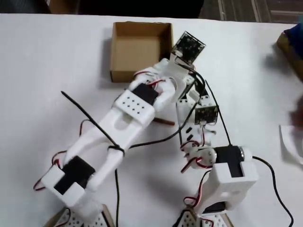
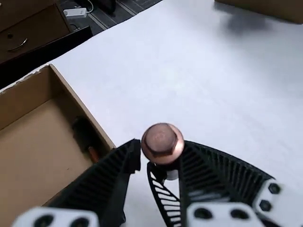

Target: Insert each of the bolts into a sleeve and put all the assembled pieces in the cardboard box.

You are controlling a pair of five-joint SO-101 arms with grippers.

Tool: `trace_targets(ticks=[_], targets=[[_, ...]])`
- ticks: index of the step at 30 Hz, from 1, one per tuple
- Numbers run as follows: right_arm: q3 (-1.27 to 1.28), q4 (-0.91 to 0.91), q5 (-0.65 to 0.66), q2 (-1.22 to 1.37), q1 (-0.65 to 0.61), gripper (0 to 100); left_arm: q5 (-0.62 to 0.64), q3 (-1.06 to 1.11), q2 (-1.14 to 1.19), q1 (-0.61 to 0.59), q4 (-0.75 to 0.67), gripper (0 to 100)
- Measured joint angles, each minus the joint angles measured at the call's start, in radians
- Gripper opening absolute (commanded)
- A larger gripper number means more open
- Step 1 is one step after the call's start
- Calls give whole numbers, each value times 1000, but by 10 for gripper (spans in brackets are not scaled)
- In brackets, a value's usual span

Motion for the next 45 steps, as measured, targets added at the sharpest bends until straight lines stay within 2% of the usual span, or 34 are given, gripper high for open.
trace_targets(ticks=[19,26,32,39,41,45], targets=[[0,0,0,0,2,19,3,0,-32,14,68,132],[-2,-2,-2,-2,8,19,106,2,-32,57,78,132],[0,-2,-2,0,8,19,115,3,-41,63,80,129],[0,0,-3,0,5,19,114,3,-235,57,144,129],[0,23,-3,-2,6,19,114,2,-299,18,199,129],[0,124,-3,-9,3,19,115,31,-362,-146,313,131]])
